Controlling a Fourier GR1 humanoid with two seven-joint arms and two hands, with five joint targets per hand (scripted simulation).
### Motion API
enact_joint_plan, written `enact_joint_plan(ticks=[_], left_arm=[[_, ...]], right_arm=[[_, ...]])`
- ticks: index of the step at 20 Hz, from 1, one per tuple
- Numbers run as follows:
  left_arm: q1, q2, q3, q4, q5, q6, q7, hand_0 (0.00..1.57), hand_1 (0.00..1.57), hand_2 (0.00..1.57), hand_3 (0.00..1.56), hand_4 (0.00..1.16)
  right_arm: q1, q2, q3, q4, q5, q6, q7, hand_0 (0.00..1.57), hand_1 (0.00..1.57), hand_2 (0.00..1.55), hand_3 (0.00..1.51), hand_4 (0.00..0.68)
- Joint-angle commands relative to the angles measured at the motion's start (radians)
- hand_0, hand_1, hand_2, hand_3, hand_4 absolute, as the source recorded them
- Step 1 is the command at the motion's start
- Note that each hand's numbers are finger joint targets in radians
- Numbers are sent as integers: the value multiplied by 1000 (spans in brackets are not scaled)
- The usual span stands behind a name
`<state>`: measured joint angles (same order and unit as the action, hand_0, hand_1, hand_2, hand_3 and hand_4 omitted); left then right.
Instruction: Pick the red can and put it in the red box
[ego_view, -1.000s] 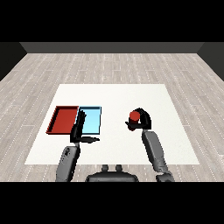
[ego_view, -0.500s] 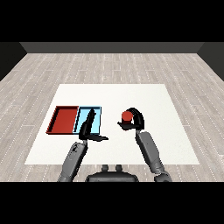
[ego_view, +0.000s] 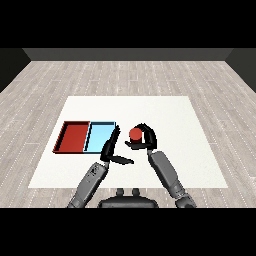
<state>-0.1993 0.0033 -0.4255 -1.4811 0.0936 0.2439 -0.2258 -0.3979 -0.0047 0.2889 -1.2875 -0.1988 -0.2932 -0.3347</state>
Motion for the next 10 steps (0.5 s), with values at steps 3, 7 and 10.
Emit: enact_joint_plan(ticks=[3, 7, 10], left_arm=[[-15, -3, -44, 98, 23, 19, -64, 0, 0, 0, 0, 0], [-110, -3, -76, 144, 36, 97, -40, 0, 0, 0, 0, 0], [-190, -3, 53, 170, 16, 1, 62, 0, 0, 0, 0, 0]], right_arm=[[-40, 5, 116, 94, -76, -91, -121, 1392, 1392, 1409, 1400, 615], [-101, 5, 103, 48, -84, -75, -29, 1410, 1410, 1432, 1406, 613], [-68, 5, 153, 7, -93, -99, -53, 1419, 1419, 1430, 1397, 629]])
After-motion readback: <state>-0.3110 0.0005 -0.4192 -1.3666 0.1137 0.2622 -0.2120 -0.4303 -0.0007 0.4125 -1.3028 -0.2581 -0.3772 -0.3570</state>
